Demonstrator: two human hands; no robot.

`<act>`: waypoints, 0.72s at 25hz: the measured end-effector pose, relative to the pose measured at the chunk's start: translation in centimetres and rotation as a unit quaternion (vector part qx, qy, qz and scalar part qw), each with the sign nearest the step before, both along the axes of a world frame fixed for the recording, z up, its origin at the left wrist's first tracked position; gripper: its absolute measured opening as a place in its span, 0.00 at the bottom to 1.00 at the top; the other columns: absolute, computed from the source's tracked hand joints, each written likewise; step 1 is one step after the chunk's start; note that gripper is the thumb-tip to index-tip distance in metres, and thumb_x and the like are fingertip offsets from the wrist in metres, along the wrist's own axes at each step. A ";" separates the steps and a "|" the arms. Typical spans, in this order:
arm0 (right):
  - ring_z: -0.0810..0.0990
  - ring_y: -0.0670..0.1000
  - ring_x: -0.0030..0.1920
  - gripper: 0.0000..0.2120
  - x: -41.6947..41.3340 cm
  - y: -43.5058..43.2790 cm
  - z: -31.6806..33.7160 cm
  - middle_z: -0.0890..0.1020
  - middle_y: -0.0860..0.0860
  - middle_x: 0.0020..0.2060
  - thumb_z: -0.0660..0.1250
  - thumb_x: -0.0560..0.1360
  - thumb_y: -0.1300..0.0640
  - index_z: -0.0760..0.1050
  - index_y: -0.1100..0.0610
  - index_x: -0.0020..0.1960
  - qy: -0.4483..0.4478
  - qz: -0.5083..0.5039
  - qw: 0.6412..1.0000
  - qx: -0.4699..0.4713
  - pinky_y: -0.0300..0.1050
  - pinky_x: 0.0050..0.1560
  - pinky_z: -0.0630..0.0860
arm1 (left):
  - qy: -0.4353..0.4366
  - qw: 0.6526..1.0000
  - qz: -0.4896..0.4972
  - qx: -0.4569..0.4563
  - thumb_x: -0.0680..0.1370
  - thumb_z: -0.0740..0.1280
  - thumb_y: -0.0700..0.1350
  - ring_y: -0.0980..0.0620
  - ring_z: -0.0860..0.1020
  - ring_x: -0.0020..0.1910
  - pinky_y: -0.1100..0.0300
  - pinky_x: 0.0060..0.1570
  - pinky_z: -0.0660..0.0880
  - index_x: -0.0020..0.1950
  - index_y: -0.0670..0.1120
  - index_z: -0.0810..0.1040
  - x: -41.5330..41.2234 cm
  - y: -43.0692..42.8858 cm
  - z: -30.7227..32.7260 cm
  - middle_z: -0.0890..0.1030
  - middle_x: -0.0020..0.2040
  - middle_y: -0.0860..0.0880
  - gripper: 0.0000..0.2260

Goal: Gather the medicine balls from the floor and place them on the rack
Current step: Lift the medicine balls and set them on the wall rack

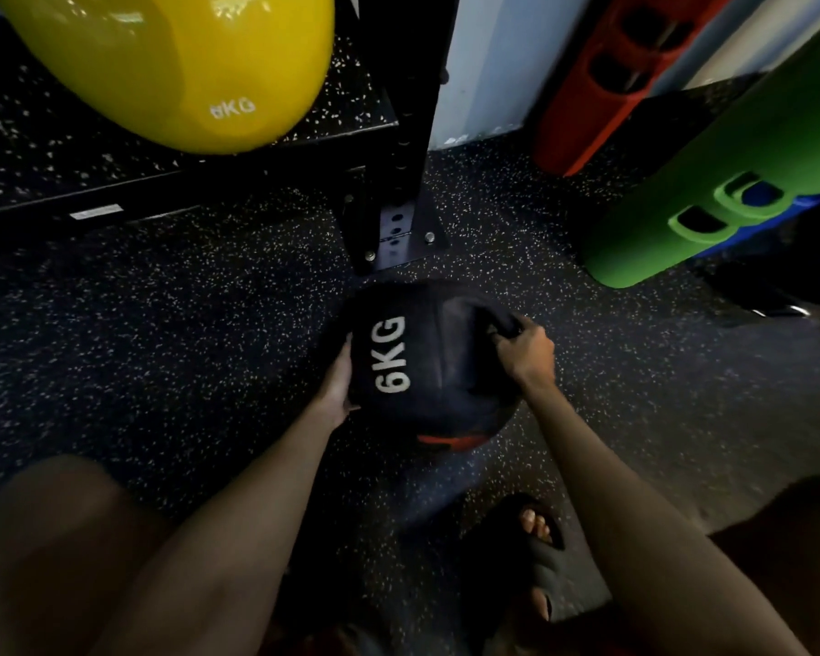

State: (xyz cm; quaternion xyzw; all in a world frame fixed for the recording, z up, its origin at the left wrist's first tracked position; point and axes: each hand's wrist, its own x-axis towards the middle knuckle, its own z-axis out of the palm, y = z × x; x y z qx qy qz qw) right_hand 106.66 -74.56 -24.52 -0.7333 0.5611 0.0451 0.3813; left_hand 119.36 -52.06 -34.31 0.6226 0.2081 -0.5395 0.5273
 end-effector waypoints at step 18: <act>0.79 0.56 0.40 0.12 -11.5 -0.9 -5.8 0.80 0.59 0.38 0.67 0.78 0.56 0.78 0.66 0.44 -0.046 -0.243 0.964 0.096 0.52 0.45 0.77 | -0.134 0.984 -0.097 0.072 0.79 0.67 0.46 0.45 0.79 0.52 0.52 0.57 0.78 0.57 0.44 0.78 -4.9 -6.6 0.7 0.81 0.53 0.46 0.09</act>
